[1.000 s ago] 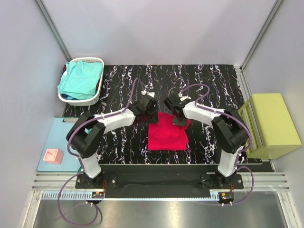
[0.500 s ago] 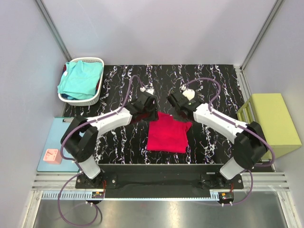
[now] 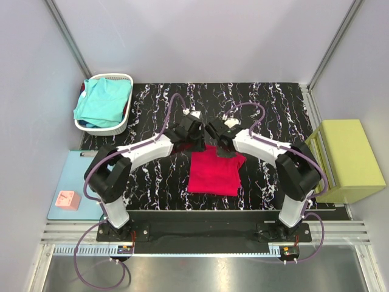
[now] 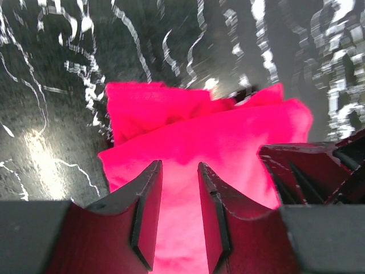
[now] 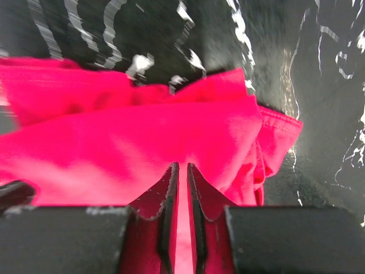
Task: Fold and stack the t-shirts
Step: Smooth out wrinkles on the folded tshirt
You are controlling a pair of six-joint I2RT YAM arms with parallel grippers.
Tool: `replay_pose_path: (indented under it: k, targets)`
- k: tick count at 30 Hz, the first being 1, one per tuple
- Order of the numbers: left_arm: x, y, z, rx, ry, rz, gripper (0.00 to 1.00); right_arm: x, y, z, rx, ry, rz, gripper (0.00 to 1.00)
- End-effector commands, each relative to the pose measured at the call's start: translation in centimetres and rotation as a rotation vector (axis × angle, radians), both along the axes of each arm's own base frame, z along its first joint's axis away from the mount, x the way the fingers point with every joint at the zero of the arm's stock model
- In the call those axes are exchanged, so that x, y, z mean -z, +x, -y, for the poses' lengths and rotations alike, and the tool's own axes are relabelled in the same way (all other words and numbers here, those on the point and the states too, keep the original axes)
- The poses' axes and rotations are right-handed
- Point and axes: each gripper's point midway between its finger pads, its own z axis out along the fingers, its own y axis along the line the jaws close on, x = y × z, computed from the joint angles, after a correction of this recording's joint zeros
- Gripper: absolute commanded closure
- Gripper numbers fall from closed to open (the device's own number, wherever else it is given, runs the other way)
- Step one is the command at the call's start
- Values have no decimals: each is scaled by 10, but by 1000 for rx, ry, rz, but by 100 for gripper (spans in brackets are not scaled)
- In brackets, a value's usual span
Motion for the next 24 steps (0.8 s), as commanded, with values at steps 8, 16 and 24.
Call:
replay_pose_path:
  k: [8, 16, 24]
  targets:
    - [43, -11, 5, 55, 21, -69, 65, 42, -22, 38, 97, -166, -140, 82]
    - [68, -17, 4, 87, 61, -127, 66, 74, -42, 39, 105, -167, -272, 74]
    - [41, -14, -12, 34, 68, -36, 68, 25, -21, 27, 102, -74, -78, 76]
